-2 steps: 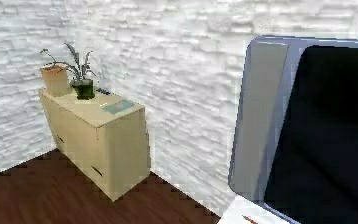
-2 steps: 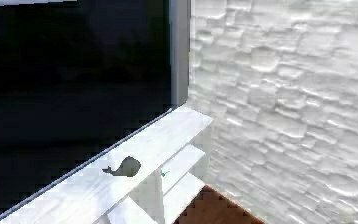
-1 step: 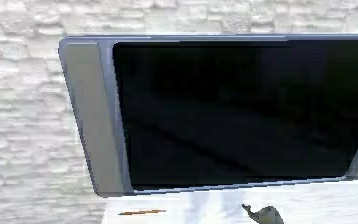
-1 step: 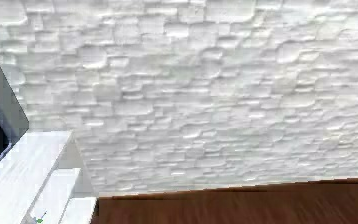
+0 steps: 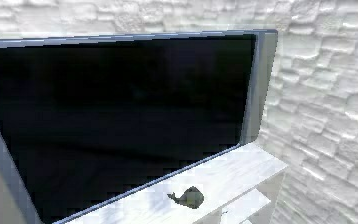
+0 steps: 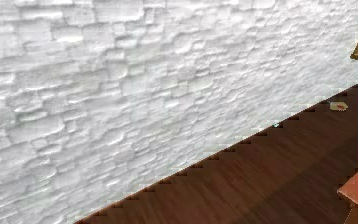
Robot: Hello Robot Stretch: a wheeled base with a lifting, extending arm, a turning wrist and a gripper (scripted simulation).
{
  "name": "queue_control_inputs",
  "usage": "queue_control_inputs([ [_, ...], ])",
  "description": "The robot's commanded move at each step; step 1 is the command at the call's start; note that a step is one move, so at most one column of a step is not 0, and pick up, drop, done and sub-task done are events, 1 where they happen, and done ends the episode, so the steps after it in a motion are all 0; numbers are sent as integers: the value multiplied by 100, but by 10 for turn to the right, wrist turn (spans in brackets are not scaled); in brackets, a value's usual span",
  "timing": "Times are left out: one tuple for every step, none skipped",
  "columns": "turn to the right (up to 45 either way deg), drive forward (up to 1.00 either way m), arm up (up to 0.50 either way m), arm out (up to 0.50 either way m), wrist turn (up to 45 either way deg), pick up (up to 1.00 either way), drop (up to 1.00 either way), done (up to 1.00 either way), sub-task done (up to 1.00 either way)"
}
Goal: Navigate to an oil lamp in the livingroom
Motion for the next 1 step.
queue_control_inputs([
  [0, 0, 0, 0, 0, 0, 0, 100, 0],
])
